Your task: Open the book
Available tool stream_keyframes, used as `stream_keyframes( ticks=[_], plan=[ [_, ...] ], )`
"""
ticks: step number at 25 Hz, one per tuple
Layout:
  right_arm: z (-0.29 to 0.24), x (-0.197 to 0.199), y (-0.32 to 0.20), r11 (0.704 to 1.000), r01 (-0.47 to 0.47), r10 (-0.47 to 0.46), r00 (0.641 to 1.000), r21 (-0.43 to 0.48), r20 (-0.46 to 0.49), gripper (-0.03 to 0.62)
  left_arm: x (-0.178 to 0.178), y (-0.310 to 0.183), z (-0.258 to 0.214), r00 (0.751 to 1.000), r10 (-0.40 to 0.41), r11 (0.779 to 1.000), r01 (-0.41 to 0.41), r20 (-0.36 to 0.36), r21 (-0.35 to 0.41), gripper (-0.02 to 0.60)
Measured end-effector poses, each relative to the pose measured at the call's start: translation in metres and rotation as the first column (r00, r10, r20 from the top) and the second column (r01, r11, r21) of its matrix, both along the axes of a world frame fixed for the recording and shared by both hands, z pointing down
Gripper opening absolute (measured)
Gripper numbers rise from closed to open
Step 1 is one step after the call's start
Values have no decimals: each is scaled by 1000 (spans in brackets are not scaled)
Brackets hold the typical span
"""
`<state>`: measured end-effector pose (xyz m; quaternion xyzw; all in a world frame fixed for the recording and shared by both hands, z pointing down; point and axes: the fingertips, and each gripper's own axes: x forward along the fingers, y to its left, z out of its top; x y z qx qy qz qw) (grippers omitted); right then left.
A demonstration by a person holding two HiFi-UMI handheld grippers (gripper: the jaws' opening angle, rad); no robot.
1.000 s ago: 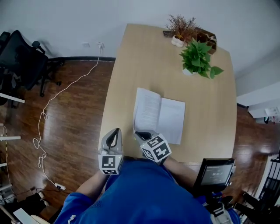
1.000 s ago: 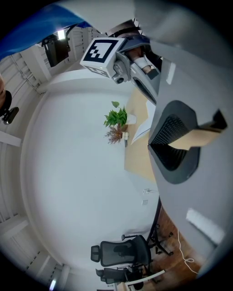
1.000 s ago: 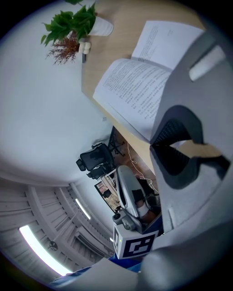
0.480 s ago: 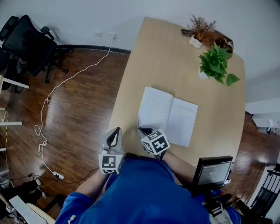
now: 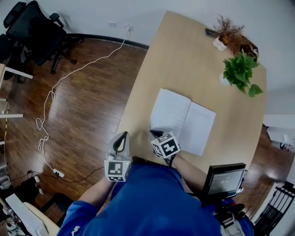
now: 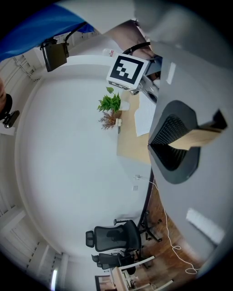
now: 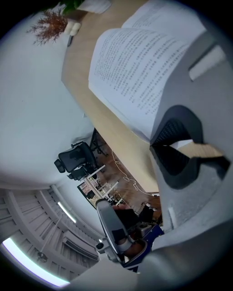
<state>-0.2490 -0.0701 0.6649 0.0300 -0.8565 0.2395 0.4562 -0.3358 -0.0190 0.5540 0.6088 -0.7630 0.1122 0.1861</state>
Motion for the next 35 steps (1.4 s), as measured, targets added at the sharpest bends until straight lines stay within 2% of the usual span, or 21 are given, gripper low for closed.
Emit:
stream_keyframes(
  ticks=[8, 31, 35],
  plan=[
    [17, -3, 2, 1000, 13, -14, 999, -7, -40, 5, -3, 12, 8, 999, -32, 999, 31, -14, -29, 8],
    [23, -7, 7, 1000, 7, -5, 996, 22, -86, 9, -9, 19, 3, 1000, -30, 1000, 30, -4, -4, 6],
    [21, -13, 9, 1000, 6, -5, 998, 14, -67, 43, -9, 17, 3, 1000, -30, 1000, 30, -5, -1, 6]
  ],
)
